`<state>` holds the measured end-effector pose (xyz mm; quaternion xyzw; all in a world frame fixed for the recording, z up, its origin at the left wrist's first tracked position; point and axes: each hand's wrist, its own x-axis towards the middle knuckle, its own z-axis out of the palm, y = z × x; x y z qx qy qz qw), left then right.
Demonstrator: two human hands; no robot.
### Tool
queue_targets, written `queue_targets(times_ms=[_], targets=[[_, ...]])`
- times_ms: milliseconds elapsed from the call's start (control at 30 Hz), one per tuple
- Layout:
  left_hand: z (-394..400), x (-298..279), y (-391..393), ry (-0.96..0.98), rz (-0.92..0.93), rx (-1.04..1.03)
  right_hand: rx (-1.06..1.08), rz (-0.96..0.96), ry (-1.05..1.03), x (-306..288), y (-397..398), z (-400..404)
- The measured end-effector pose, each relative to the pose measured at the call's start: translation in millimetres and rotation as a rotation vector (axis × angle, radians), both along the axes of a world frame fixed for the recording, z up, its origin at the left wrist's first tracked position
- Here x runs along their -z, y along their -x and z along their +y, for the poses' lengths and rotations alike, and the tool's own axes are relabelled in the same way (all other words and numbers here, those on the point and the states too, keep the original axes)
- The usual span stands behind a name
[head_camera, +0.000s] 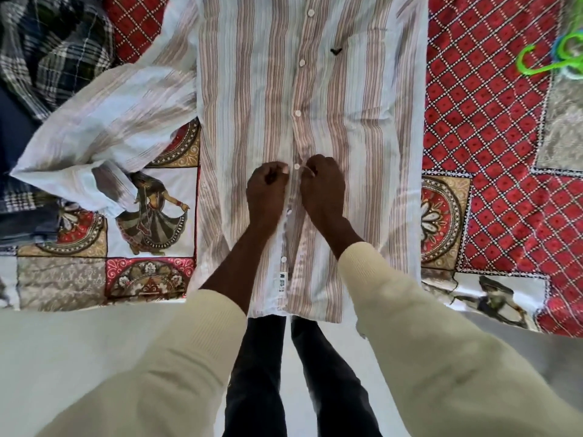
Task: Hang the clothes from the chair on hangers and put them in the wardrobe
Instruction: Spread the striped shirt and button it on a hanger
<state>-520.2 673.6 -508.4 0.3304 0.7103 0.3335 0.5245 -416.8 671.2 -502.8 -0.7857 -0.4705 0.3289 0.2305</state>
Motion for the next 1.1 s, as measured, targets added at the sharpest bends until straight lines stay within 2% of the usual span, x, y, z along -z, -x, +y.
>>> queue_targets(times_ms=[167, 267, 433, 567, 767, 1100], targets=[[12, -7, -12, 0.022, 0.095, 0.052, 0.145, 0.126, 0.002, -11, -5, 0], [17, -7, -17, 0.045, 0.103, 0.016, 0.215, 0.214, 0.081, -10, -9, 7], [17, -5, -24, 0.075, 0.155, -0.016, 0.275, 0.509, 0.205, -9, -18, 14], [20, -8, -17, 0.127, 0.064, -0.015, 0.322, 0.606, 0.231, -10, -12, 17], [21, -7, -10, 0.172, 0.0, -0.039, 0.429, 0.618, 0.243, -4, -2, 18], [20, -5, -16, 0.173, -0.025, -0.095, 0.438, 0.703, 0.195, -6, -3, 12]])
